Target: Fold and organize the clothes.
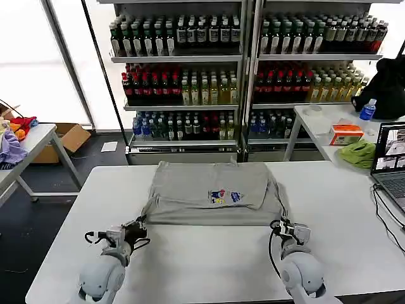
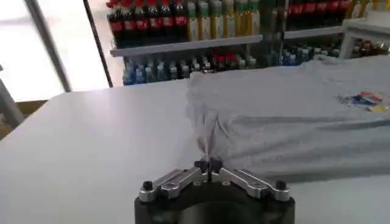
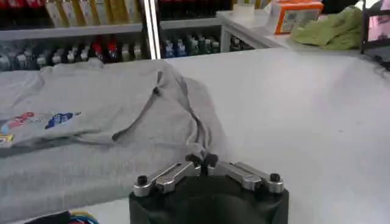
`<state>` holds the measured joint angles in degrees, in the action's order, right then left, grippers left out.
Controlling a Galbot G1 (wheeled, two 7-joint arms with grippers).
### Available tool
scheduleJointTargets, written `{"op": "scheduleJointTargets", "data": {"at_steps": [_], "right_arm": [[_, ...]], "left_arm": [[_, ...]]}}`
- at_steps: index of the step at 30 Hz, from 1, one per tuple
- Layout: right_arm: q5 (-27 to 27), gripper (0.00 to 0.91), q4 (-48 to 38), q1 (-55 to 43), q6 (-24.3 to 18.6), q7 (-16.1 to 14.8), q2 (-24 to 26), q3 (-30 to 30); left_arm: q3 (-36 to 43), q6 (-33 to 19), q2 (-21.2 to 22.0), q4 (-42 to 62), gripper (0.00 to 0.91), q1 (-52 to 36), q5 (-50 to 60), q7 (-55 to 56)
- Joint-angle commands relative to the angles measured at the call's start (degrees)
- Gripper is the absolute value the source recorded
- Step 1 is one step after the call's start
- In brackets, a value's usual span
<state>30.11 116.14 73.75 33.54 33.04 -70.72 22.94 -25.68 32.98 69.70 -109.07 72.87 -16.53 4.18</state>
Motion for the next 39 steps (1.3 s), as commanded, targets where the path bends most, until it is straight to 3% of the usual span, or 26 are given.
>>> {"op": "scheduleJointTargets", "data": {"at_steps": [1, 6, 13, 15, 16, 17, 18, 19, 20, 31, 35, 37, 39], "right_arm": [[-1.8, 0.0, 15.0, 13.1, -0.3, 1.9, 1.1, 1.7], [-3.9, 0.0, 17.8, 22.3, -0.4, 3.4, 0.5, 1.8], [-3.1, 0.0, 15.6, 25.9, -0.4, 5.8, -0.1, 1.9], [-2.9, 0.524, 15.1, 26.0, -0.4, 6.3, 0.5, 1.6], [-2.9, 0.907, 15.0, 26.0, -0.4, 6.4, 0.7, 1.5], [-2.9, 0.907, 14.9, 26.0, -0.4, 6.4, 0.8, 1.4], [-2.9, 0.907, 15.0, 26.0, -0.4, 6.5, 0.9, 1.5], [-2.9, 0.907, 15.2, 25.9, -0.4, 6.5, 1.0, 1.6], [-2.9, 0.907, 15.7, 25.8, -0.4, 6.5, 1.1, 2.0], [-1.7, 0.907, 23.9, 26.4, -0.4, 6.7, 2.7, 5.9], [2.1, 0.907, 23.2, 19.5, -0.4, 6.0, 1.4, 9.9], [1.8, 0.907, 20.0, 15.1, -1.2, 4.4, 1.2, 11.3], [0.8, 0.907, 17.0, 10.4, -3.1, 0.3, 2.1, 11.8]], "left_arm": [[-6.6, -0.2, -2.2, -22.7, 0.0, 21.6, -1.8, 2.3], [-8.7, -2.1, -0.4, -26.0, 0.0, 31.8, -1.0, 2.9], [-7.4, -3.7, 2.5, -25.0, 0.01, 35.5, 3.5, 2.8], [-6.5, -4.6, 2.8, -24.0, 0.01, 36.8, 5.1, 2.9], [-6.4, -4.8, 2.8, -23.9, 0.131, 37.0, 5.3, 3.1], [-6.4, -4.9, 3.2, -23.5, 0.242, 37.1, 5.3, 3.1], [-6.4, -4.9, 3.4, -23.6, 0.584, 37.1, 5.2, 3.4], [-6.3, -4.9, 3.5, -23.8, 0.856, 37.1, 5.2, 3.5], [-6.2, -4.7, 3.6, -24.6, 0.907, 37.1, 5.2, 3.7], [-9.4, -1.3, 3.2, -33.7, 0.907, 33.5, -1.3, 3.4], [-13.7, -2.6, 2.4, -34.6, 0.907, 27.1, -5.0, 2.1], [-14.6, -3.3, 1.7, -33.3, 0.907, 23.7, -7.0, 0.9], [-14.9, -4.2, 0.9, -31.6, 0.907, 20.2, -7.1, -1.8]]}}
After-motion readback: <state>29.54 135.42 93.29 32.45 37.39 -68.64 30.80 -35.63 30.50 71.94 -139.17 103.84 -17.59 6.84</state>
